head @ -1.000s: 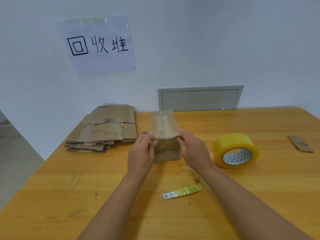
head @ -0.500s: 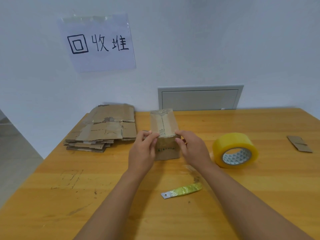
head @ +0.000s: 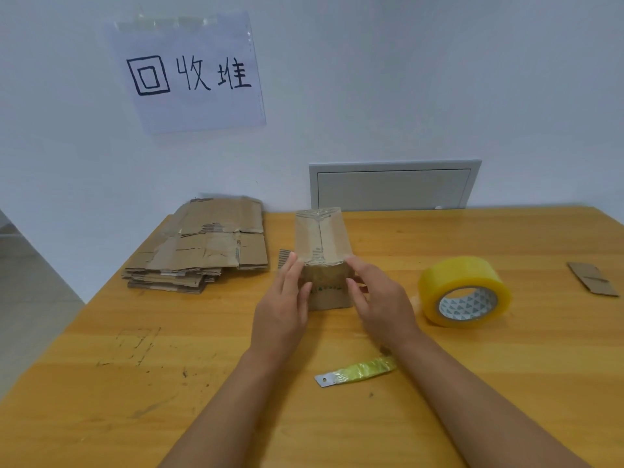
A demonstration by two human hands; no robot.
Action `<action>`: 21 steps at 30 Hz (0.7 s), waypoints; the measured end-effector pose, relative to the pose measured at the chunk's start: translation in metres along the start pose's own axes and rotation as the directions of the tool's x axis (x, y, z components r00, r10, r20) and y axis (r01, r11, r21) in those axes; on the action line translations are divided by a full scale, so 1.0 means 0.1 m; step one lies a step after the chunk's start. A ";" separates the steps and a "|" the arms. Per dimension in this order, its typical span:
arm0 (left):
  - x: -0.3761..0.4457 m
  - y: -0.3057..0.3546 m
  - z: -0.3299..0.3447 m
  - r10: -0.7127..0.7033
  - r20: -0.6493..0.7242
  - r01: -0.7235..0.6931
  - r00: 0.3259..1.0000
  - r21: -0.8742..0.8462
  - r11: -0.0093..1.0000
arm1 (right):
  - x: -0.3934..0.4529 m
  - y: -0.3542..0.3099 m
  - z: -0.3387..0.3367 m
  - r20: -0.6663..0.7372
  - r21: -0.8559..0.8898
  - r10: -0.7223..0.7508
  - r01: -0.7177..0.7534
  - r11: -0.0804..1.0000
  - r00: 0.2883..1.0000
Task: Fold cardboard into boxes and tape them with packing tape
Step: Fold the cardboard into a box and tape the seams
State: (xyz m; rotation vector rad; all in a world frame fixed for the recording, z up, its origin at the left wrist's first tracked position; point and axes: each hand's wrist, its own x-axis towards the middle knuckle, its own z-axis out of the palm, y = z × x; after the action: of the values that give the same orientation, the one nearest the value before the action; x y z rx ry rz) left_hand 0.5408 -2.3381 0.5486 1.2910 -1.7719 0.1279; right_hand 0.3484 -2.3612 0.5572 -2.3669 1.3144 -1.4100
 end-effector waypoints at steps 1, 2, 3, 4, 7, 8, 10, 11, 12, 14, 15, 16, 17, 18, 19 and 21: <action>-0.02 0.01 0.01 0.005 0.012 -0.005 1.000 -0.014 1.000 | -0.01 -0.01 0.00 0.007 -0.004 -0.010 0.010 1.000 1.000; -0.04 0.01 0.01 0.014 0.021 -0.013 1.000 -0.031 0.999 | -0.03 -0.01 0.00 0.024 -0.008 -0.019 0.019 1.000 1.000; -0.06 0.01 0.01 0.026 0.030 -0.025 0.999 -0.040 0.999 | -0.05 -0.01 0.01 0.046 -0.013 -0.024 0.024 1.000 0.999; -0.08 -0.01 0.02 0.040 0.045 -0.039 0.998 -0.037 0.999 | -0.08 -0.01 0.01 0.067 -0.021 -0.022 0.023 1.000 0.998; -0.11 -0.04 0.05 0.063 0.111 -0.066 0.992 0.025 0.998 | -0.13 0.01 0.03 0.110 -0.049 -0.004 0.010 0.999 0.994; -0.11 -0.04 0.06 0.059 0.121 -0.065 0.991 0.042 0.997 | -0.14 0.01 0.03 0.119 -0.054 -0.001 0.008 0.999 0.993; -0.12 -0.03 0.05 0.049 0.132 -0.058 0.990 0.070 0.996 | -0.13 -0.01 0.03 0.127 -0.061 0.008 -0.001 0.998 0.992; -0.11 -0.02 0.04 0.047 0.137 -0.058 0.990 0.082 0.995 | -0.13 -0.02 0.03 0.128 -0.066 0.014 -0.006 0.998 0.992; -0.11 -0.01 0.03 0.043 0.142 -0.056 0.989 0.092 0.994 | -0.12 -0.03 0.03 0.128 -0.069 0.022 -0.013 0.998 0.992; -0.11 0.01 0.01 0.030 0.147 -0.045 0.989 0.104 0.994 | -0.13 -0.05 0.02 0.129 -0.067 0.037 -0.029 0.997 0.991; -0.11 0.02 0.01 0.021 0.147 -0.037 0.989 0.108 0.993 | -0.13 -0.06 0.01 0.135 -0.070 0.046 -0.037 0.997 0.990; -0.11 0.03 0.00 0.012 0.146 -0.028 0.989 0.113 0.993 | -0.12 -0.07 0.00 0.140 -0.078 0.055 -0.045 0.996 0.989; -0.11 0.04 -0.01 0.004 0.146 -0.021 0.989 0.119 0.993 | -0.11 -0.09 -0.02 0.142 -0.091 0.062 -0.049 0.995 0.988; -0.10 0.05 -0.02 -0.003 0.147 -0.016 0.989 0.127 0.992 | -0.10 -0.11 -0.03 0.140 -0.107 0.065 -0.050 0.993 0.988; -0.10 0.06 -0.03 -0.009 0.148 -0.011 0.989 0.135 0.991 | -0.08 -0.12 -0.05 0.134 -0.126 0.064 -0.047 0.991 0.989; -0.09 0.08 -0.05 -0.021 0.151 -0.002 0.988 0.151 0.989 | -0.02 -0.16 -0.07 0.142 -0.153 0.090 -0.068 0.986 0.986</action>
State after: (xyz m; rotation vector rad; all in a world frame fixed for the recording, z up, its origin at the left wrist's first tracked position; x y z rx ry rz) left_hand 0.5376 -2.3255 0.5480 1.4503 -1.9152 0.1635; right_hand 0.3526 -2.3475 0.5680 -2.4260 1.5011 -1.1278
